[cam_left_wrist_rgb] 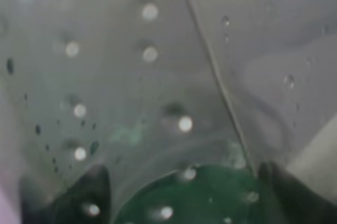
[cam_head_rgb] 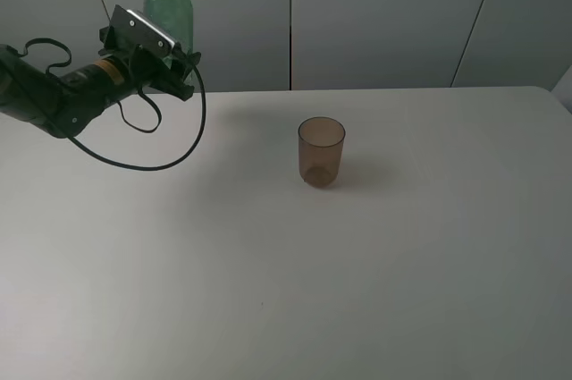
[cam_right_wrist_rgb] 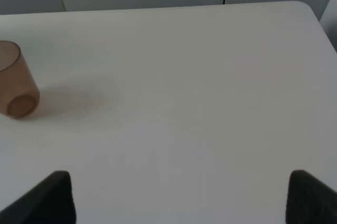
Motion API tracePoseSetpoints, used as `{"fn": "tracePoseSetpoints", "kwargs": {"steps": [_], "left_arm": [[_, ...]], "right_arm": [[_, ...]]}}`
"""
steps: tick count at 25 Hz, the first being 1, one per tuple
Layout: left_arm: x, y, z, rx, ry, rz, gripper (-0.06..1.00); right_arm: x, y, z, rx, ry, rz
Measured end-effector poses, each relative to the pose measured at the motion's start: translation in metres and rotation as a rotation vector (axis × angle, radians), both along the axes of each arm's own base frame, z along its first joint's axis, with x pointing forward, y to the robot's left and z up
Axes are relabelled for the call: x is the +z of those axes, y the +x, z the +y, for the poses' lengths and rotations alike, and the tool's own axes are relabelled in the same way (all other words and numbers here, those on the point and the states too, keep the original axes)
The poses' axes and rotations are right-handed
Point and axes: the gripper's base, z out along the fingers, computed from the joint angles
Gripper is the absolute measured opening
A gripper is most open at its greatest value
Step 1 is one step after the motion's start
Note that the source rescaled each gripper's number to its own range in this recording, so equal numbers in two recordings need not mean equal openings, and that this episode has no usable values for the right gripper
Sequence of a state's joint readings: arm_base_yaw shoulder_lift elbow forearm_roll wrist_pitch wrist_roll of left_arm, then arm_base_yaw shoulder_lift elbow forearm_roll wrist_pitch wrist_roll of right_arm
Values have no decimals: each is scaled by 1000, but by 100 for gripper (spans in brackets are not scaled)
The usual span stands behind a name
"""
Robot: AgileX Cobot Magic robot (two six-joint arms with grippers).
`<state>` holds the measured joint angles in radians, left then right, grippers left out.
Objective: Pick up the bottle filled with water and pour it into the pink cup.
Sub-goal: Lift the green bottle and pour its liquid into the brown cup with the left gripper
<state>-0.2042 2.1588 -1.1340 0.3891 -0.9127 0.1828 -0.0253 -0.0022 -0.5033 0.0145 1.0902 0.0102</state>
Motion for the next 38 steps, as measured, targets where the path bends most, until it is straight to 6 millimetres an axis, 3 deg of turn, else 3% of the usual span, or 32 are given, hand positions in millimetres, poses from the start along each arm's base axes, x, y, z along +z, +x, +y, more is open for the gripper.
{"fn": "tracePoseSetpoints", "kwargs": {"steps": [6, 10, 22, 29, 38], "left_arm": [[43, 30, -33, -151, 140, -164, 2], [49, 47, -50, -216, 177, -235, 2], [3, 58, -94, -443, 385, -299, 2], [5, 59, -115, -538, 484, -402, 2], [-14, 60, -124, -613, 606, -461, 2]], "right_arm": [[0, 0, 0, 0, 0, 0], [0, 0, 0, 0, 0, 0], [0, 0, 0, 0, 0, 0], [0, 0, 0, 0, 0, 0], [0, 0, 0, 0, 0, 0]]}}
